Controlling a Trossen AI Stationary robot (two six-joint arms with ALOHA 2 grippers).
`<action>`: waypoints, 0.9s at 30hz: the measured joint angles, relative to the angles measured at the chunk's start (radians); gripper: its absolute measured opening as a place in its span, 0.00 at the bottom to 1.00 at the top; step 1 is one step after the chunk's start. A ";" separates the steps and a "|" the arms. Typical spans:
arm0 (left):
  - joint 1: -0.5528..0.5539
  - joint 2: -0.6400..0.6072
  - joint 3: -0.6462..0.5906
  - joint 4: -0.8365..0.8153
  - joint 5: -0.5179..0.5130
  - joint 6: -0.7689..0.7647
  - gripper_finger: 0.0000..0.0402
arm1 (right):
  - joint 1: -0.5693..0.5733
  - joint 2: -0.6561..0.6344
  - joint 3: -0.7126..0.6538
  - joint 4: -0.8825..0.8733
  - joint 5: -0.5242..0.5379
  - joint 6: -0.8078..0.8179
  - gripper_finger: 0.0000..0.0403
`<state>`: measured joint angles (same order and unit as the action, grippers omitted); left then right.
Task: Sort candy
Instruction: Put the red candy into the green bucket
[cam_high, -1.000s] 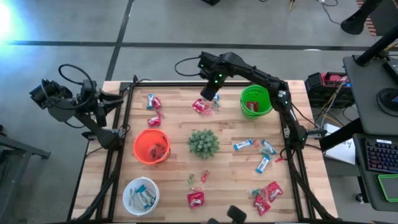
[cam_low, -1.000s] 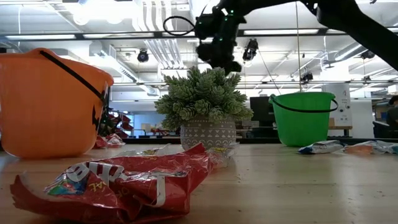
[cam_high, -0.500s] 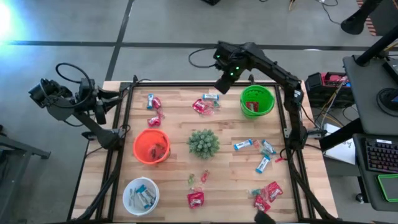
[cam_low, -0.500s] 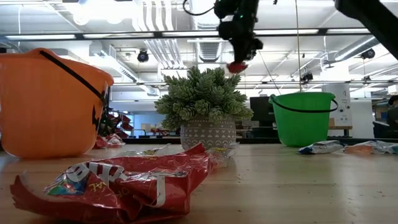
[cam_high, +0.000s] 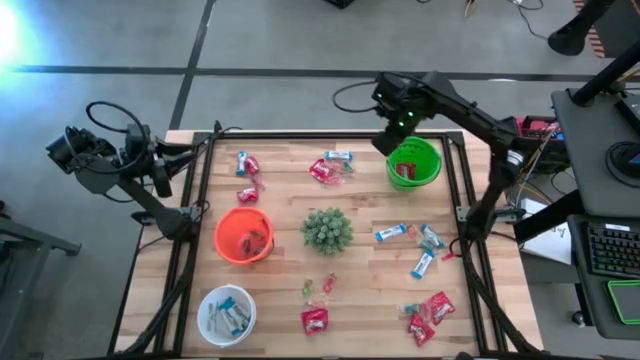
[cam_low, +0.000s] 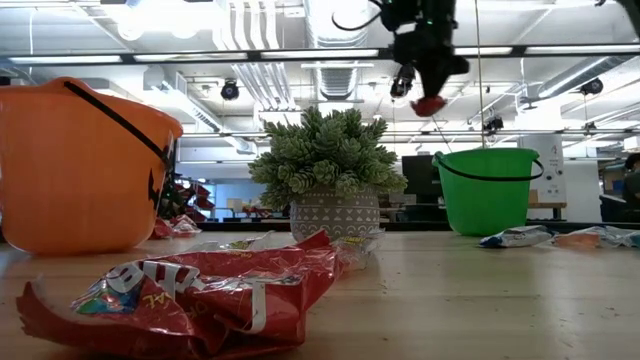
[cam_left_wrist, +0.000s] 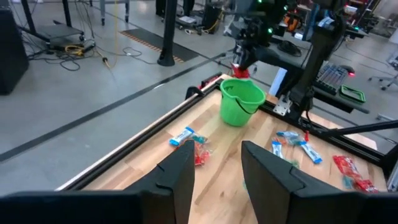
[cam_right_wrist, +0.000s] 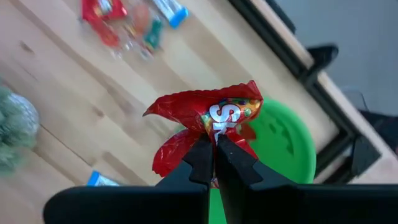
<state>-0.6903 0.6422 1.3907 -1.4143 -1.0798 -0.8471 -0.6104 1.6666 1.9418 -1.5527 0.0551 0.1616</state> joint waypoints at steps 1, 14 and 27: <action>0.000 0.000 0.000 0.000 -0.005 0.000 0.28 | -0.004 -0.019 -0.037 0.008 0.000 0.005 0.02; 0.000 0.001 0.000 0.000 -0.030 0.000 0.28 | -0.021 -0.256 -0.387 0.081 -0.003 0.077 0.02; 0.000 0.001 0.000 0.000 -0.030 0.009 0.28 | -0.085 -0.317 -0.546 0.184 0.074 0.052 0.04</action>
<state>-0.6903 0.6434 1.3907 -1.4139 -1.1095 -0.8385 -0.6955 1.3499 1.3959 -1.3683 0.1296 0.2137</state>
